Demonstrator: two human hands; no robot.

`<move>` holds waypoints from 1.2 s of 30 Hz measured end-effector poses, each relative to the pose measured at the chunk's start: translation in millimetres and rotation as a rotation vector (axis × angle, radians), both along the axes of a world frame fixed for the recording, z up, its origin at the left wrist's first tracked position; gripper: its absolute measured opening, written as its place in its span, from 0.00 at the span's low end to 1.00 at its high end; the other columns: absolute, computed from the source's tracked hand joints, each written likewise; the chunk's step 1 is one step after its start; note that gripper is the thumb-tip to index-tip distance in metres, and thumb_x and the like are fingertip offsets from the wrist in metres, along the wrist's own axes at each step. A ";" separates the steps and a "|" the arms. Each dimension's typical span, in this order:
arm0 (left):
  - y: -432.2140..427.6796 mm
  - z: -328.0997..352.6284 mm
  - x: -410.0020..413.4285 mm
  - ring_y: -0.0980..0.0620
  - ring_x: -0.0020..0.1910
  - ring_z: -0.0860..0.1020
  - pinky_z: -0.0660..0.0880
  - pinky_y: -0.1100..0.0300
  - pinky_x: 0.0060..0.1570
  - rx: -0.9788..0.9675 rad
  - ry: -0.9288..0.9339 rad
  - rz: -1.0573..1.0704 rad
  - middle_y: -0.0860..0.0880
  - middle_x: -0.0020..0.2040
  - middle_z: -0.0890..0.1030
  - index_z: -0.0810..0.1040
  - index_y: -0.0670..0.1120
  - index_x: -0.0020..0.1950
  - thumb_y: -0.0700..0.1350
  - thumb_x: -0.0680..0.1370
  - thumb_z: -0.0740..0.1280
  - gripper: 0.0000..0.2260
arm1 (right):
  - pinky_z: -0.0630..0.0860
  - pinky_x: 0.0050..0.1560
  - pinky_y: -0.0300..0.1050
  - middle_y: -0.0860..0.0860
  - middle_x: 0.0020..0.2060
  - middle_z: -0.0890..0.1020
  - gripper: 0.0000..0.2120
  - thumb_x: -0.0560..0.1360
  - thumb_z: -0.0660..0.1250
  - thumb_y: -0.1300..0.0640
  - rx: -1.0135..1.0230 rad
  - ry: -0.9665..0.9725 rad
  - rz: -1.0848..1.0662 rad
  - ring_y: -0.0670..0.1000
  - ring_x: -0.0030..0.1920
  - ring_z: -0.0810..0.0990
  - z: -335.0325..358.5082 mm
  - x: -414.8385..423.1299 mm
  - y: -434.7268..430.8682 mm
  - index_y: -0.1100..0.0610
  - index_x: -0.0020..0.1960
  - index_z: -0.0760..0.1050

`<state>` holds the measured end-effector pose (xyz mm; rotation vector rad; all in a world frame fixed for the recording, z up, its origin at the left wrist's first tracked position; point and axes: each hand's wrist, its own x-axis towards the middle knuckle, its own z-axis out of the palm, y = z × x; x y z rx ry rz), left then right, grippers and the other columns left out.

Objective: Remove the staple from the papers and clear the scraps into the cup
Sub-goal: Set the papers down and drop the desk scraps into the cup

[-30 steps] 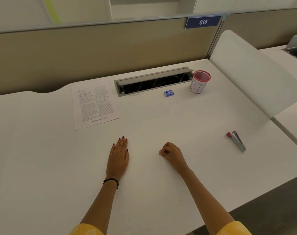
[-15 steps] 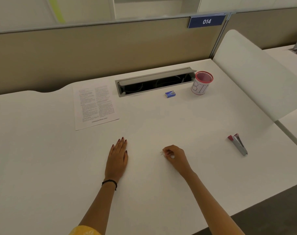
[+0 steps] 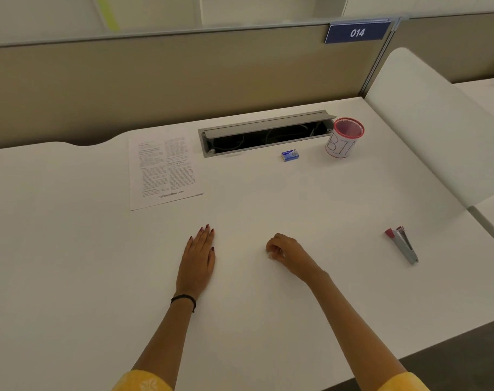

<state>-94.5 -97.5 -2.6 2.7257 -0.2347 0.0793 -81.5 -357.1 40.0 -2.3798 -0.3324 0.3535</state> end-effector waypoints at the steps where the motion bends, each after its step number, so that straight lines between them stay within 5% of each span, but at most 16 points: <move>1: 0.0 0.3 -0.2 0.53 0.73 0.57 0.48 0.59 0.72 0.002 0.000 -0.001 0.49 0.74 0.59 0.59 0.44 0.74 0.49 0.79 0.45 0.24 | 0.68 0.40 0.34 0.49 0.40 0.74 0.01 0.73 0.66 0.64 -0.028 -0.008 0.034 0.48 0.39 0.73 1.7 1.4 0.3 0.59 0.44 0.75; 7: -0.1 0.9 0.0 0.53 0.73 0.57 0.47 0.59 0.72 -0.002 0.005 -0.001 0.49 0.74 0.59 0.59 0.44 0.74 0.49 0.79 0.45 0.24 | 0.66 0.38 0.34 0.50 0.41 0.73 0.06 0.75 0.60 0.65 -0.163 -0.047 0.150 0.49 0.39 0.71 5.0 6.8 1.8 0.60 0.42 0.73; 12: -0.6 1.5 0.0 0.54 0.73 0.57 0.46 0.61 0.72 -0.008 0.005 -0.002 0.50 0.74 0.59 0.58 0.44 0.74 0.49 0.79 0.45 0.24 | 0.70 0.43 0.44 0.53 0.43 0.74 0.06 0.77 0.58 0.64 -0.179 -0.061 0.135 0.52 0.41 0.73 -0.3 2.2 2.8 0.60 0.44 0.72; 16: -0.8 2.6 -0.4 0.54 0.73 0.57 0.45 0.62 0.72 -0.001 0.007 0.002 0.50 0.74 0.59 0.59 0.44 0.73 0.48 0.79 0.45 0.23 | 0.69 0.41 0.38 0.47 0.41 0.72 0.07 0.76 0.59 0.65 -0.036 -0.001 0.065 0.48 0.39 0.72 -0.6 1.8 -3.4 0.55 0.48 0.72; 19: -0.7 3.2 -0.7 0.54 0.73 0.57 0.44 0.63 0.72 0.000 0.008 0.003 0.50 0.74 0.60 0.59 0.44 0.73 0.48 0.79 0.46 0.23 | 0.68 0.41 0.32 0.47 0.44 0.72 0.07 0.76 0.61 0.63 -0.114 -0.027 0.178 0.46 0.41 0.72 2.2 4.7 -2.4 0.54 0.52 0.73; 25: -0.7 3.2 -1.1 0.55 0.73 0.56 0.43 0.63 0.72 0.003 0.010 0.005 0.50 0.74 0.59 0.58 0.44 0.74 0.48 0.79 0.45 0.23 | 0.68 0.40 0.42 0.51 0.41 0.72 0.07 0.75 0.58 0.66 -0.221 -0.091 0.324 0.50 0.38 0.70 8.8 11.8 2.5 0.57 0.41 0.70; 36: -1.6 4.3 -1.2 0.54 0.73 0.57 0.43 0.64 0.72 -0.015 -0.001 0.008 0.49 0.74 0.60 0.57 0.44 0.74 0.48 0.79 0.46 0.23 | 0.64 0.36 0.44 0.55 0.43 0.70 0.07 0.75 0.53 0.69 -0.349 -0.237 0.378 0.50 0.38 0.64 4.8 -0.1 8.8 0.60 0.44 0.67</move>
